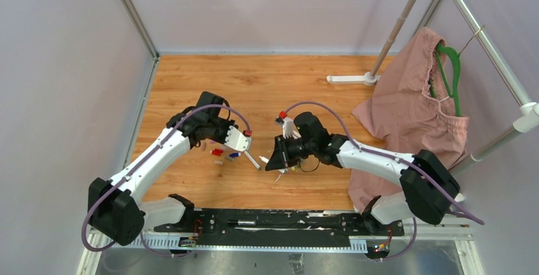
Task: Open the pen caps
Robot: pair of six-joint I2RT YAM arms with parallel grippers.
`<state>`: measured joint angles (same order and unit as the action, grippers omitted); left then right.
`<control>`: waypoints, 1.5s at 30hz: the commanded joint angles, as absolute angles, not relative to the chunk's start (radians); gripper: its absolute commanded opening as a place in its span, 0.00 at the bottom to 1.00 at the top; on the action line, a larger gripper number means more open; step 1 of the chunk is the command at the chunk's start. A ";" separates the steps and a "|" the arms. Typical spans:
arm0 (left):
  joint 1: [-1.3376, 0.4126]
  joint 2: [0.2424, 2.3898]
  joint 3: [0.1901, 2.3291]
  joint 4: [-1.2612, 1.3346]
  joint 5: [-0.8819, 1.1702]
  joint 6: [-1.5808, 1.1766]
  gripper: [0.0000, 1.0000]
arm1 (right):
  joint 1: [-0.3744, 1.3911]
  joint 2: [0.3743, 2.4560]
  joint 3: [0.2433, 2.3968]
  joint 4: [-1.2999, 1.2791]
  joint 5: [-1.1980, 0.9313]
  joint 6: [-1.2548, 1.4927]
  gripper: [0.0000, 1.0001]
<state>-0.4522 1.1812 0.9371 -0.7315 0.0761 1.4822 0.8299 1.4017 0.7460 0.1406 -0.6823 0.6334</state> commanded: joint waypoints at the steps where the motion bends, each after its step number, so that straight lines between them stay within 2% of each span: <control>1: -0.449 1.237 0.998 -0.793 0.125 1.380 0.00 | 0.777 1.334 0.825 -0.155 -0.307 0.410 0.00; 3: -0.456 1.291 1.039 -0.821 0.145 1.314 0.00 | 0.746 1.314 0.822 -0.190 -0.115 0.358 0.00; 6: -0.473 1.355 1.068 -0.818 0.150 1.241 0.00 | 0.671 1.301 0.798 -0.192 0.057 0.350 0.00; 14: -0.479 1.541 1.122 -0.775 0.200 1.144 0.00 | 0.615 1.369 0.730 -0.194 0.294 0.370 0.00; 21: -0.520 1.692 1.190 -0.689 0.198 1.090 0.00 | 0.605 1.390 0.678 -0.186 0.338 0.400 0.02; 27: -0.538 1.808 1.267 -0.689 0.183 1.070 0.00 | 0.604 1.424 0.646 -0.148 0.291 0.403 0.10; 32: -0.540 1.855 1.268 -0.680 0.157 1.093 0.00 | 0.606 1.463 0.637 -0.125 0.234 0.402 0.21; 35: -0.540 1.867 1.268 -0.677 0.164 1.093 0.06 | 0.606 1.479 0.643 -0.124 0.212 0.398 0.30; 37: -0.541 1.871 1.265 -0.677 0.171 1.099 0.14 | 0.605 1.484 0.649 -0.131 0.209 0.395 0.35; 40: -0.542 1.873 1.256 -0.677 0.175 1.104 0.28 | 0.605 1.481 0.654 -0.147 0.209 0.392 0.37; 45: -0.543 1.856 1.242 -0.678 0.189 1.115 0.34 | 0.606 1.454 0.657 -0.164 0.203 0.397 0.38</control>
<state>-0.5343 1.8679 1.2560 -0.6815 0.1658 1.0966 0.6163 1.4483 0.6666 -0.0723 0.2295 0.3950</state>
